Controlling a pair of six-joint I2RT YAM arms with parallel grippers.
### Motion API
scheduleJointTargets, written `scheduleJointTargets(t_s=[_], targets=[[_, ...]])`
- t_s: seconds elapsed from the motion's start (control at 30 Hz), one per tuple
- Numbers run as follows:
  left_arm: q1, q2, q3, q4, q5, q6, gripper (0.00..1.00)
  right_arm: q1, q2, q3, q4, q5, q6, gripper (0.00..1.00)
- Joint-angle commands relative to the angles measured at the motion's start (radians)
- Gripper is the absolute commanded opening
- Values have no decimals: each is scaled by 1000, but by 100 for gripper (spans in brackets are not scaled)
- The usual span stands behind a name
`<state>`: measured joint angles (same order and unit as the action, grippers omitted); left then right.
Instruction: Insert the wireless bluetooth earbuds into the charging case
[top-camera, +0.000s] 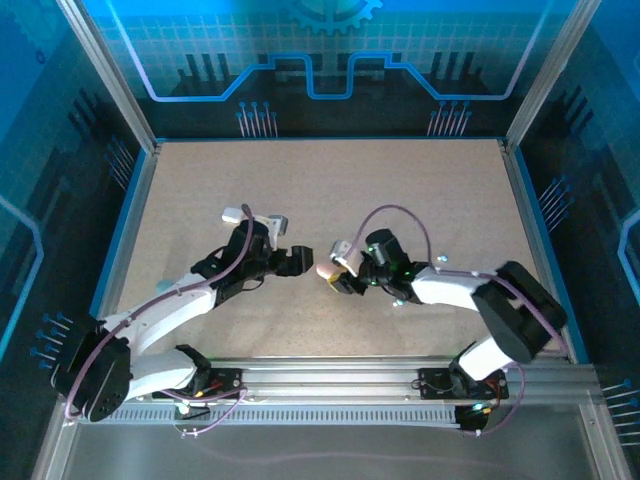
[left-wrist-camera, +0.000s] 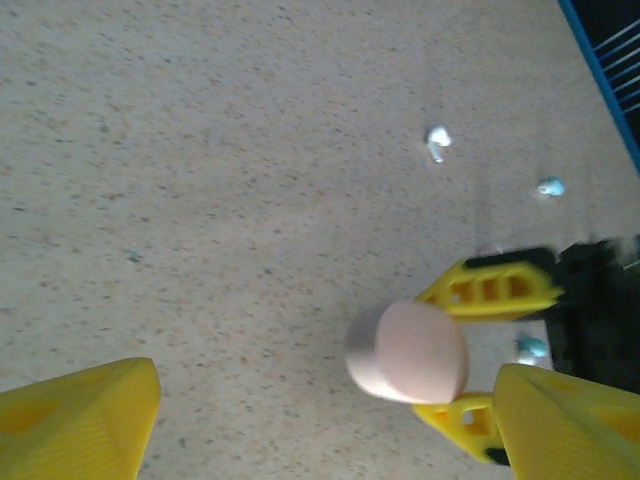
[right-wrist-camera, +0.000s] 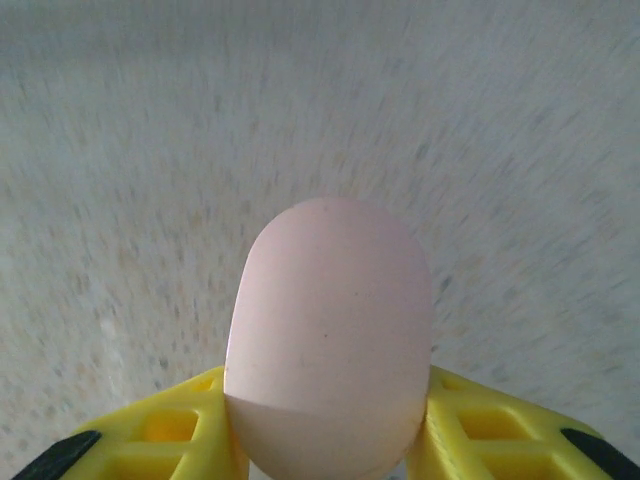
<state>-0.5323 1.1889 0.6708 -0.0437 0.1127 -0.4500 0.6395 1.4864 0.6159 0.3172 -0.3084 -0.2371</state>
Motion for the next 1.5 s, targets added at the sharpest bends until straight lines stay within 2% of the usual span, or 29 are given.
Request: scheduleJointTargets(t_s=[0.0,0.17,0.33,0.63,0.73,0.8,0.87,0.97,1.07,1.13,1.3,1.47], targets=[[14,8,88,-9,157,-57,87,-34,-123,6,39,-59,53,40],[17,40,188,-6,293,-143,85,-52,-204,68,-20,-67,39,41],[17,65,207,43,343,-202,78,-52,-241,97,-30,-76,39,41],[16,118,205,162,387,-315,54,-53,-310,94,-42,-105,38,43],[16,130,209,193,403,-346,44,-53,-313,103,-42,-115,36,43],[17,129,210,204,411,-359,33,-53,-314,114,-75,-114,32,44],[16,122,208,206,413,-370,26,-54,-317,121,-76,-94,32,46],[17,103,197,216,393,-397,21,-57,-327,127,-69,-79,35,53],[16,88,182,250,390,-445,21,-77,-350,110,-24,-90,47,61],[16,77,175,265,389,-474,21,-114,-351,109,1,-161,48,63],[17,56,171,287,403,-506,21,-151,-299,213,-153,-276,-14,55],[16,41,170,293,400,-515,21,-151,-276,235,-168,-303,-26,56]])
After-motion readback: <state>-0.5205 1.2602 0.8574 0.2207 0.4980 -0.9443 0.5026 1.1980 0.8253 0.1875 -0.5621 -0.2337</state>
